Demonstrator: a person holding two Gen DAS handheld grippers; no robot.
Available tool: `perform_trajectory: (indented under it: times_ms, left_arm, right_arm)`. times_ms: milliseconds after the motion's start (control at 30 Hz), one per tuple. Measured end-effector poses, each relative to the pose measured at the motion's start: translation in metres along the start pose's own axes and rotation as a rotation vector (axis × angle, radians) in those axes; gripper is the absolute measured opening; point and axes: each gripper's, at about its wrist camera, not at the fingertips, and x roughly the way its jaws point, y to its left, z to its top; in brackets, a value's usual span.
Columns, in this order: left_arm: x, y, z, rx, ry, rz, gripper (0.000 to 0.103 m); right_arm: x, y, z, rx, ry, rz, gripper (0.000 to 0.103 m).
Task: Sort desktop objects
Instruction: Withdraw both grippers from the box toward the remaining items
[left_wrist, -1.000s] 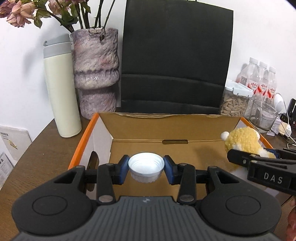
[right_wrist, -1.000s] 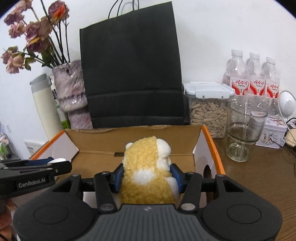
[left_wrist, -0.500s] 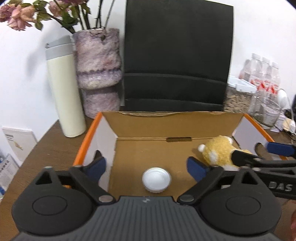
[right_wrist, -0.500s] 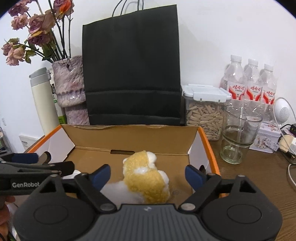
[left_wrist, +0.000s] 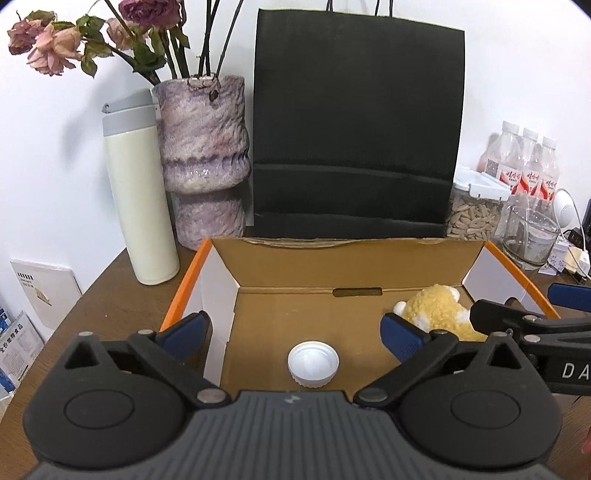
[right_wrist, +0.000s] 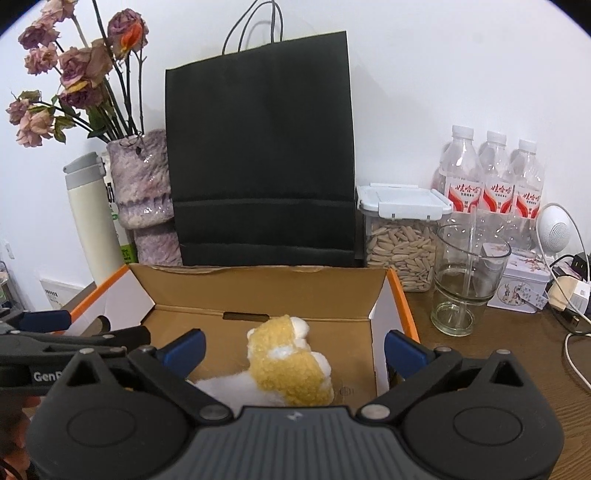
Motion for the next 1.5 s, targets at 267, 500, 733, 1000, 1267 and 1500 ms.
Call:
perform_trajectory:
  times_ms: [267,500,733,1000,1267,1500]
  left_arm:
    - [-0.021,0.001,0.0,-0.002,-0.057,-0.001,0.103]
    - [-0.041,0.003,-0.007,-0.021,-0.105,0.01,0.103]
    - [-0.063,0.008,-0.019,-0.022,-0.144,-0.003,0.103]
    - [-0.09,0.016,-0.041,0.003,-0.2,0.015,0.103]
    - [-0.11,0.035,-0.065,-0.004,-0.214,0.02,0.103]
    - [-0.128,0.053,-0.085,-0.006,-0.223,0.024,0.103]
  right_arm:
    - [-0.021,0.005,-0.001,-0.025,-0.052,0.008,0.103]
    - [-0.042,0.011,-0.012,-0.069,-0.078,0.006,0.103]
    - [-0.065,0.013,-0.029,-0.076,-0.083,0.005,0.103]
    - [-0.09,0.02,-0.055,-0.094,-0.063,0.002,0.103]
    - [-0.109,0.027,-0.081,-0.123,-0.041,0.016,0.103]
    - [-0.131,0.026,-0.105,-0.117,-0.037,0.019,0.103]
